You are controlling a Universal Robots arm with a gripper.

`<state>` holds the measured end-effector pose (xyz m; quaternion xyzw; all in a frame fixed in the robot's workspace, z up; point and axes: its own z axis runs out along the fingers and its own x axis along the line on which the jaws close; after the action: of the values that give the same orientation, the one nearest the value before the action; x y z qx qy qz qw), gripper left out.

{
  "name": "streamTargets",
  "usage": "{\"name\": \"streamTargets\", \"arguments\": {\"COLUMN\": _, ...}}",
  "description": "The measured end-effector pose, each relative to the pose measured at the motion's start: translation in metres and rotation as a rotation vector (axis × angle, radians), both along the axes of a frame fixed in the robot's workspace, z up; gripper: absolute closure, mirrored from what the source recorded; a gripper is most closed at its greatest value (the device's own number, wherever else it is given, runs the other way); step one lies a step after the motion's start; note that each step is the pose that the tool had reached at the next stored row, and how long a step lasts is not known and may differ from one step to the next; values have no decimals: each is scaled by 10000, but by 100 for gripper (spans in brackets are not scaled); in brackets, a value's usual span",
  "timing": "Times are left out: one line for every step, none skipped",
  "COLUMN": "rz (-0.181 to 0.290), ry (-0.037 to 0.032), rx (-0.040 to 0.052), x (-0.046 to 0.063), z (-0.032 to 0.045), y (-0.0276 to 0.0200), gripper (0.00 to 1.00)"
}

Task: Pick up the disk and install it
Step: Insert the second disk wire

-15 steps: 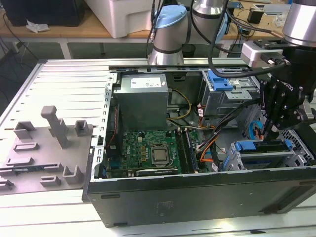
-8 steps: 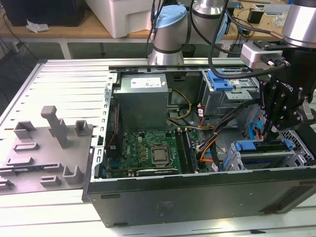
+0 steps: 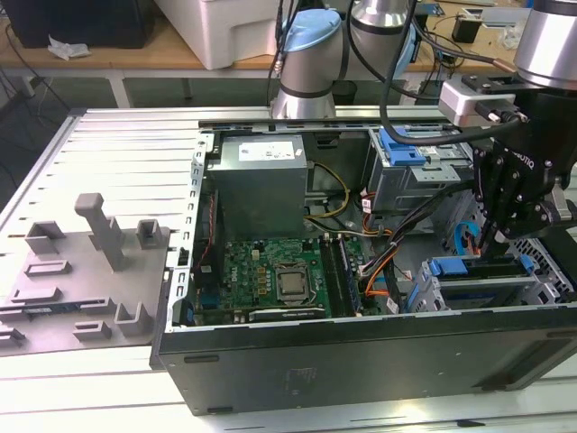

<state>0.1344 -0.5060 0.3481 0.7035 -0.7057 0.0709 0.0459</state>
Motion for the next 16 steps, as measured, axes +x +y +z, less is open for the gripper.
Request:
{"name": "streamTargets", "arguments": {"rz": 0, "ry": 0, "rx": 0, "x": 0, "z": -3, "y": 0, "gripper": 84}}
{"name": "streamTargets", "arguments": {"rz": 0, "ry": 0, "rx": 0, "x": 0, "z": -4, "y": 0, "gripper": 84}}
{"name": "streamTargets", "arguments": {"rz": 1, "ry": 0, "rx": -1, "x": 0, "z": -6, "y": 0, "gripper": 84}}
{"name": "streamTargets", "arguments": {"rz": 0, "ry": 0, "rx": -1, "x": 0, "z": -8, "y": 0, "gripper": 84}}
{"name": "streamTargets", "arguments": {"rz": 0, "ry": 0, "rx": 0, "x": 0, "z": -10, "y": 0, "gripper": 84}}
{"name": "streamTargets", "arguments": {"rz": 0, "ry": 0, "rx": 0, "x": 0, "z": -15, "y": 0, "gripper": 84}}
{"name": "streamTargets", "arguments": {"rz": 0, "ry": 0, "rx": 0, "x": 0, "z": -20, "y": 0, "gripper": 84}}
{"name": "streamTargets", "arguments": {"rz": 0, "ry": 0, "rx": -1, "x": 0, "z": -21, "y": 0, "gripper": 84}}
{"name": "streamTargets", "arguments": {"rz": 0, "ry": 0, "rx": 0, "x": 0, "z": -22, "y": 0, "gripper": 84}}
{"name": "streamTargets", "arguments": {"rz": 0, "ry": 0, "rx": 0, "x": 0, "z": -24, "y": 0, "gripper": 84}}
{"name": "streamTargets", "arguments": {"rz": 0, "ry": 0, "rx": 0, "x": 0, "z": -25, "y": 0, "gripper": 84}}
{"name": "streamTargets", "arguments": {"rz": 0, "ry": 0, "rx": -1, "x": 0, "z": -32, "y": 0, "gripper": 84}}
{"name": "streamTargets", "arguments": {"rz": 0, "ry": 0, "rx": 0, "x": 0, "z": -41, "y": 0, "gripper": 84}}
{"name": "streamTargets", "arguments": {"rz": 0, "ry": 0, "rx": 0, "x": 0, "z": -43, "y": 0, "gripper": 84}}
{"name": "streamTargets", "arguments": {"rz": 1, "ry": 0, "rx": 0, "x": 0, "z": -43, "y": 0, "gripper": 84}}
{"name": "streamTargets", "arguments": {"rz": 0, "ry": 0, "rx": 0, "x": 0, "z": -44, "y": 0, "gripper": 84}}
